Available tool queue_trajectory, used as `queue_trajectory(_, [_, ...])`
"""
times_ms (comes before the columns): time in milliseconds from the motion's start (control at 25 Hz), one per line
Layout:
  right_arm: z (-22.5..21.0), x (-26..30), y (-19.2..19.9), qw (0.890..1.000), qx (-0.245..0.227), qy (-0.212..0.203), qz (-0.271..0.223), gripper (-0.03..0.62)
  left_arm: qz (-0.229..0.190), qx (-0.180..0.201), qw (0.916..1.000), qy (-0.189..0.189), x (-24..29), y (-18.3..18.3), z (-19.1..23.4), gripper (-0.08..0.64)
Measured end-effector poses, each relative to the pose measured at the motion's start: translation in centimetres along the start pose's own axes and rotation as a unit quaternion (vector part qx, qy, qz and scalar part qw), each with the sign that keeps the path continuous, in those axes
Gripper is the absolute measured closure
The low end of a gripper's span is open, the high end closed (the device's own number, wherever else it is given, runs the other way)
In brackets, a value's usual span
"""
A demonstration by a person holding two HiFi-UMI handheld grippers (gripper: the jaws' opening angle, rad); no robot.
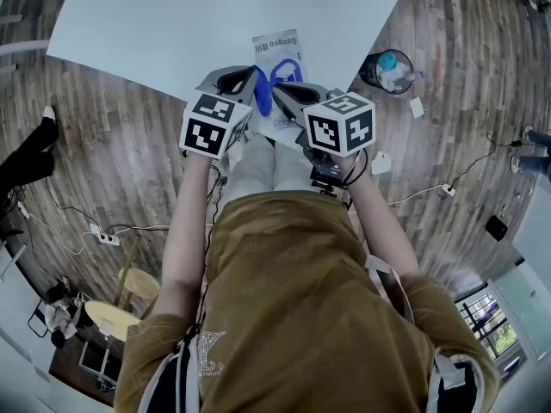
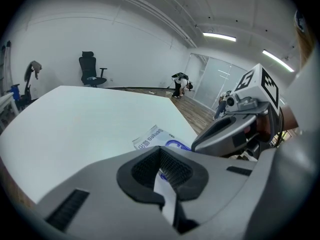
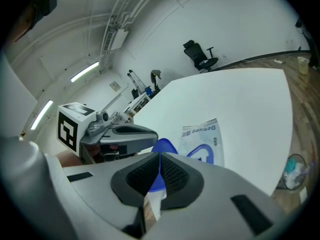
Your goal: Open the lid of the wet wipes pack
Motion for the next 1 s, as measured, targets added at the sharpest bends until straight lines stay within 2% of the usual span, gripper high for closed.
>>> queue_trajectory(160, [-2.0,-1.7,-0.5,0.998,0.002,0.046,-0.036,0.584,0.001,-0.001,1.0,-0.003,-0.2,0.1,0.1,0.558])
queue_trajectory(480, [-4.5,-3.6,0.3,0.993,0.022,0.096,-0.062,0.584,0.008,0.005,0.9999,-0.013,-0.1,0.7,0.9,0.558])
queue_trajectory(600, [-5.1,-4.1,0.6,0.991,0.024,0.115,-0.07,0.584,0.015,0.018,0.9993,-0.029,-0.3,1.1,1.2,0.558])
queue_trajectory(1000, [-5.8,-5.3,0.6,0.985,0.025,0.145,-0.089,0.584,0.016,0.002,0.9988,-0.046,-0.3,2.2,2.3,0.558])
Point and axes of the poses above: the fingertips, and each gripper's own axes: x forward along the fingers, z to its left, y out of its underside, the point moved 1 cm from there along -x, backward along the fingers, and after that the axes turned 1 degree about z, right-handed, at the moved point
